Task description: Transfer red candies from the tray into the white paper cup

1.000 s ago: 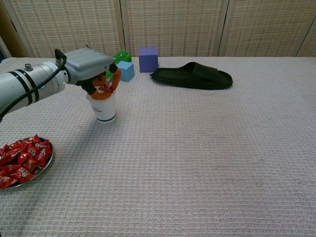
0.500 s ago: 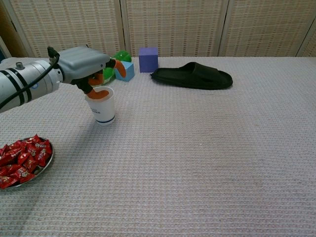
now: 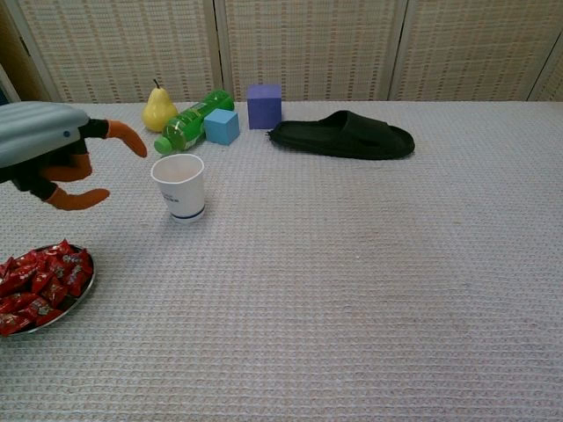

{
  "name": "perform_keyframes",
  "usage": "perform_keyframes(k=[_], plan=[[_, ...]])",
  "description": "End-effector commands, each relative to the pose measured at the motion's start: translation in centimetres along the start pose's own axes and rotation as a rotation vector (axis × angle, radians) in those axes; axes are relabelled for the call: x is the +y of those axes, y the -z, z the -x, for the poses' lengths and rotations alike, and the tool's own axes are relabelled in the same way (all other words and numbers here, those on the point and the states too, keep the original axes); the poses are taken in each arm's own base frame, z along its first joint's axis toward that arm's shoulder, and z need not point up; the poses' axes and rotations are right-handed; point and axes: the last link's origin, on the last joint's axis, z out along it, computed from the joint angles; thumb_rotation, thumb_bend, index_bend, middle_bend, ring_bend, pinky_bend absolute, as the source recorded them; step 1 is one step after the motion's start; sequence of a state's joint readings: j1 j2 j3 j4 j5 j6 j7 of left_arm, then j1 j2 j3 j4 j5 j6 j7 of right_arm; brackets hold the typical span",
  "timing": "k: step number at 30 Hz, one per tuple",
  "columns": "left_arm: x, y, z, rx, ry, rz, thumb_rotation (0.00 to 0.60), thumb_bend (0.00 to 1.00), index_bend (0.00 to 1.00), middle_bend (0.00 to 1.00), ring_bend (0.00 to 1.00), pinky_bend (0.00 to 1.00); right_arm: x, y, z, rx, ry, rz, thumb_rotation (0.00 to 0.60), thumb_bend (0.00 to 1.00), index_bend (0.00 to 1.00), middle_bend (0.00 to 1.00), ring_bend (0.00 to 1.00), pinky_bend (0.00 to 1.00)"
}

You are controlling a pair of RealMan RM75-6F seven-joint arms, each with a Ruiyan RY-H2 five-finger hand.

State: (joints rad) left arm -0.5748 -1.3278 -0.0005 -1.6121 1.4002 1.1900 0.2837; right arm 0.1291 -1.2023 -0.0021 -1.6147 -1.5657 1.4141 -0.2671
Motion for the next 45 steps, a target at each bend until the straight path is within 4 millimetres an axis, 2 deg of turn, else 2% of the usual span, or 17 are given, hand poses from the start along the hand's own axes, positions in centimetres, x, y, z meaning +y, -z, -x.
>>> perform_keyframes(k=[1,13,17,20,25,32,34,38,45], plan=[[-2.0,3.9,1.5,-0.036,0.013,-0.067,0.6,0.39,0.23,1.0,1.0,1.0,-0.8,0.5,0.1,0.045,-0.044,-0.099,0.6,0.0,0.0,0.0,0.0,0.0],[-4.2,8.7,4.7,-0.116,-0.017,-0.155,0.6,0.39,0.15,1.0,1.0,1.0,-1.5,0.9,0.8,0.007,-0.036,-0.156,0.6,0.0,0.0,0.0,0.0,0.0],[-4.3,8.8,4.8,-0.123,-0.02,-0.157,0.6,0.38,0.13,1.0,1.0,1.0,-1.6,1.0,0.8,0.003,-0.035,-0.158,0.6,0.0,0.0,0.0,0.0,0.0],[-5.2,9.4,6.2,-0.186,-0.044,-0.188,0.6,0.38,0.12,1.0,1.0,1.0,-2.4,1.2,0.3,0.036,-0.061,-0.205,0.6,0.0,0.0,0.0,0.0,0.0],[-5.7,8.9,7.2,-0.191,-0.037,-0.198,0.6,0.38,0.12,1.0,1.0,1.0,-2.5,1.7,-0.3,0.119,-0.137,-0.269,0.6,0.0,0.0,0.0,0.0,0.0],[-5.7,8.4,8.1,-0.207,-0.037,-0.191,0.6,0.38,0.17,1.0,1.0,1.0,-2.3,1.7,0.1,0.095,-0.131,-0.268,0.6,0.0,0.0,0.0,0.0,0.0],[-5.6,8.3,8.2,-0.203,-0.036,-0.191,0.6,0.38,0.2,1.0,1.0,1.0,-2.2,1.8,0.2,0.078,-0.124,-0.26,0.6,0.0,0.0,0.0,0.0,0.0],[-5.6,8.1,8.2,-0.192,-0.032,-0.188,0.6,0.37,0.3,1.0,1.0,1.0,-2.3,1.8,0.3,0.053,-0.112,-0.252,0.6,0.0,0.0,0.0,0.0,0.0],[-5.7,7.8,8.6,-0.201,-0.024,-0.185,0.6,0.38,0.37,1.0,1.0,1.0,-2.3,1.8,0.3,0.03,-0.094,-0.243,0.6,0.0,0.0,0.0,0.0,0.0]])
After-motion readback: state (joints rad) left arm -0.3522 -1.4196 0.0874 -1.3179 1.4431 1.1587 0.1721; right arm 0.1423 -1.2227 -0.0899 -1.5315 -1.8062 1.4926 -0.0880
